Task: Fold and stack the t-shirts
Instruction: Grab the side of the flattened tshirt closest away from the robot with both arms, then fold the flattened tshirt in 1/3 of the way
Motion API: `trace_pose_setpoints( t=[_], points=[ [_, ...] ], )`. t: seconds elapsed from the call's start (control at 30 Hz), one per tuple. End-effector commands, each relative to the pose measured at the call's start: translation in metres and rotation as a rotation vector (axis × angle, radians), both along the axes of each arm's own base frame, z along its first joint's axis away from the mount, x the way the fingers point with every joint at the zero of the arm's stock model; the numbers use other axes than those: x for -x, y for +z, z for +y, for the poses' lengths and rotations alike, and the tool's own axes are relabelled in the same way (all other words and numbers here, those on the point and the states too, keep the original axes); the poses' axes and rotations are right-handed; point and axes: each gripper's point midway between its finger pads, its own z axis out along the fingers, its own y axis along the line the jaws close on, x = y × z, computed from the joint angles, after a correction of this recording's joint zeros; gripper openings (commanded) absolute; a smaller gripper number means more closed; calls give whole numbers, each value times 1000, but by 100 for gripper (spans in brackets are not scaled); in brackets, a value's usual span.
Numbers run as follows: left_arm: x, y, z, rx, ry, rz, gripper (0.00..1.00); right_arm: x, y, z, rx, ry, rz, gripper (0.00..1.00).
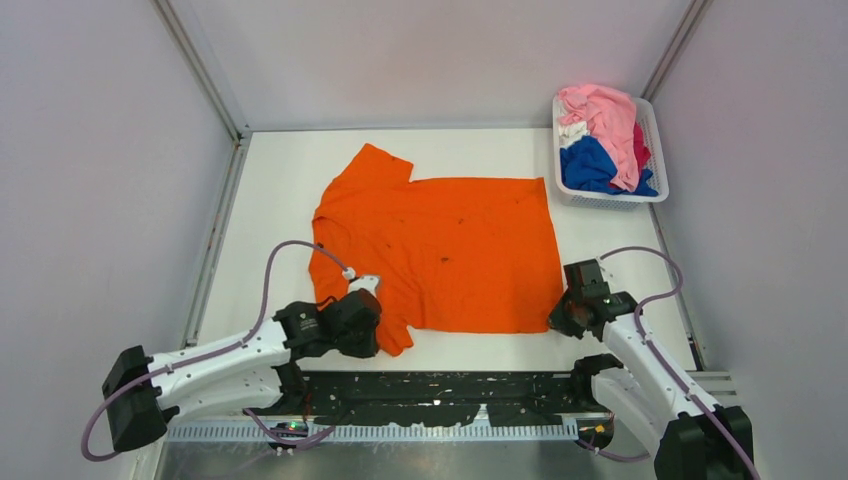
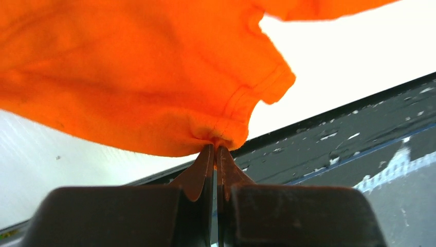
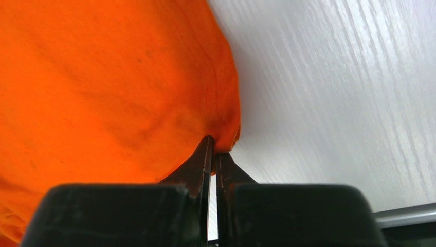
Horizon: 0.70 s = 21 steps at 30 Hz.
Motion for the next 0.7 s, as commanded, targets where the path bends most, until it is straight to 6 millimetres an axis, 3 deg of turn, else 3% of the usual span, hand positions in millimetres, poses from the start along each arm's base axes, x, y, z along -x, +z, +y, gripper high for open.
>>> trace_pose_setpoints(
  t=[0.0, 0.3, 0.5, 0.67],
  points=[
    [-30, 38, -25, 157, -36, -100, 0, -40, 30, 3, 12, 35, -148, 6],
    [-80, 87, -27, 234, -30, -195, 0, -82, 73, 20, -14, 139, -260, 5],
    [-130, 100, -10, 215, 122, -246, 0, -112, 90, 20, 17, 155, -282, 5],
    [-172, 113, -8, 279, 204, -268, 0, -137, 105, 17, 52, 153, -299, 5]
  ],
)
